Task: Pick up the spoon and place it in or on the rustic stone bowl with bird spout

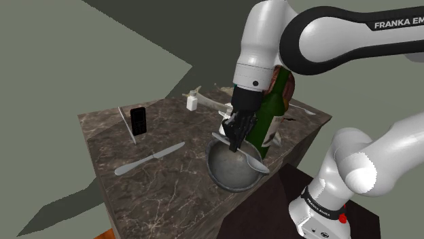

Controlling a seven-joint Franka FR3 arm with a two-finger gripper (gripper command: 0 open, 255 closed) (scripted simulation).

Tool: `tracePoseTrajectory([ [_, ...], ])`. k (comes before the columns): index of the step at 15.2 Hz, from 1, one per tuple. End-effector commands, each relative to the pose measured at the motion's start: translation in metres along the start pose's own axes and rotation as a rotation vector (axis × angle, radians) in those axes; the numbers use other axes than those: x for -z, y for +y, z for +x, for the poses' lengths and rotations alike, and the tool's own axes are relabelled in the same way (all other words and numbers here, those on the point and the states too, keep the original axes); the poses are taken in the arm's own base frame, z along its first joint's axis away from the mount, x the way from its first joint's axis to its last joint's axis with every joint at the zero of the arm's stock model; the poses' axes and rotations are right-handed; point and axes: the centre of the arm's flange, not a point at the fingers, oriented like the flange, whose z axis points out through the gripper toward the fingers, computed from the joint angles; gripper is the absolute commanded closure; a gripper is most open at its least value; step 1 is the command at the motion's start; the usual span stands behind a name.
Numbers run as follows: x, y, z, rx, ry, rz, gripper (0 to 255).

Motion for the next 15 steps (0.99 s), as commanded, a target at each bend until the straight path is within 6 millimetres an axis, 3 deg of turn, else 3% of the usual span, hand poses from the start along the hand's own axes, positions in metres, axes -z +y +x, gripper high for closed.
tracePoseTrajectory([
  [1,-0.002,0.0,0.0,0.0,0.0,0.0,255],
  [6,-0.002,0.0,0.0,0.0,0.0,0.0,255],
  [7,-0.002,0.0,0.0,0.0,0.0,0.0,0],
  [12,-0.002,0.0,0.0,0.0,0.0,0.0,0],
  [15,0.038,0.0,0.0,0.0,0.0,0.0,0],
])
